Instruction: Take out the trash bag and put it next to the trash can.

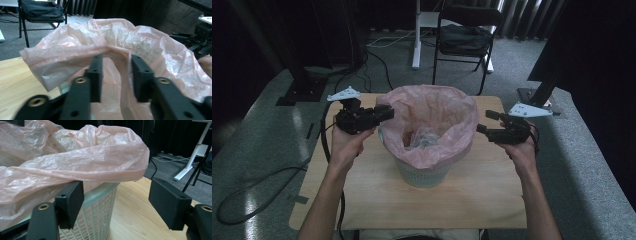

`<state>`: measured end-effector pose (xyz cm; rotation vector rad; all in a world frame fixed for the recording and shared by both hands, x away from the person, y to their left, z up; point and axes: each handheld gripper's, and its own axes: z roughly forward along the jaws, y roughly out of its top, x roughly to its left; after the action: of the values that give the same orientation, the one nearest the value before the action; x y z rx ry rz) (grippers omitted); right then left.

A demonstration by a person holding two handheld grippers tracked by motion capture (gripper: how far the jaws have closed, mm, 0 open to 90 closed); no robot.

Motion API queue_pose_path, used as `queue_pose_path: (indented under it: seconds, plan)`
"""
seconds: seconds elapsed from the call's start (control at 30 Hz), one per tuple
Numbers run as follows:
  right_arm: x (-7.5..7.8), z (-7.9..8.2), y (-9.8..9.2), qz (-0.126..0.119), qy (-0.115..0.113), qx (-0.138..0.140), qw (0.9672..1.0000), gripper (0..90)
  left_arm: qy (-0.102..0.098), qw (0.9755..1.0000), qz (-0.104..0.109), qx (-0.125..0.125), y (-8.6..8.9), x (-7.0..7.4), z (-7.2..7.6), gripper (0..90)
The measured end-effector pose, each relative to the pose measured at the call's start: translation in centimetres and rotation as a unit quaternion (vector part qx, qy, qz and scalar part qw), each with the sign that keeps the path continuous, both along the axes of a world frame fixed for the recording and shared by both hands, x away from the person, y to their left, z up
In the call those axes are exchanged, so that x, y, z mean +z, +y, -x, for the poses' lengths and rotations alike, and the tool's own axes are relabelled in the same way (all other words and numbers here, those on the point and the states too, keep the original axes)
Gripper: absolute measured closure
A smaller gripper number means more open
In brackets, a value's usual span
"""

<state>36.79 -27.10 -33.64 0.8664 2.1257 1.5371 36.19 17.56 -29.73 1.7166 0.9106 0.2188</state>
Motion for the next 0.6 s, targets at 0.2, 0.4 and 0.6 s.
queue_pose_path:
  seconds: [0.2,0.4,0.6]
  plan:
    - [0.2,-0.6,0.7,0.010,-0.003,-0.002,0.9999,25.3,0.004,1.0000,-0.001,-0.003,-0.5,0.4,-1.2,89.3]
    - [0.7,-1.6,2.8,0.040,-0.013,-0.007,0.9991,23.5,-0.033,0.9986,0.005,-0.041,-2.1,2.6,-1.5,89.5]
    - [2.2,-2.0,3.8,0.021,-0.034,-0.001,0.9992,23.1,-0.056,0.9964,0.008,-0.063,-3.3,4.4,-1.3,89.5]
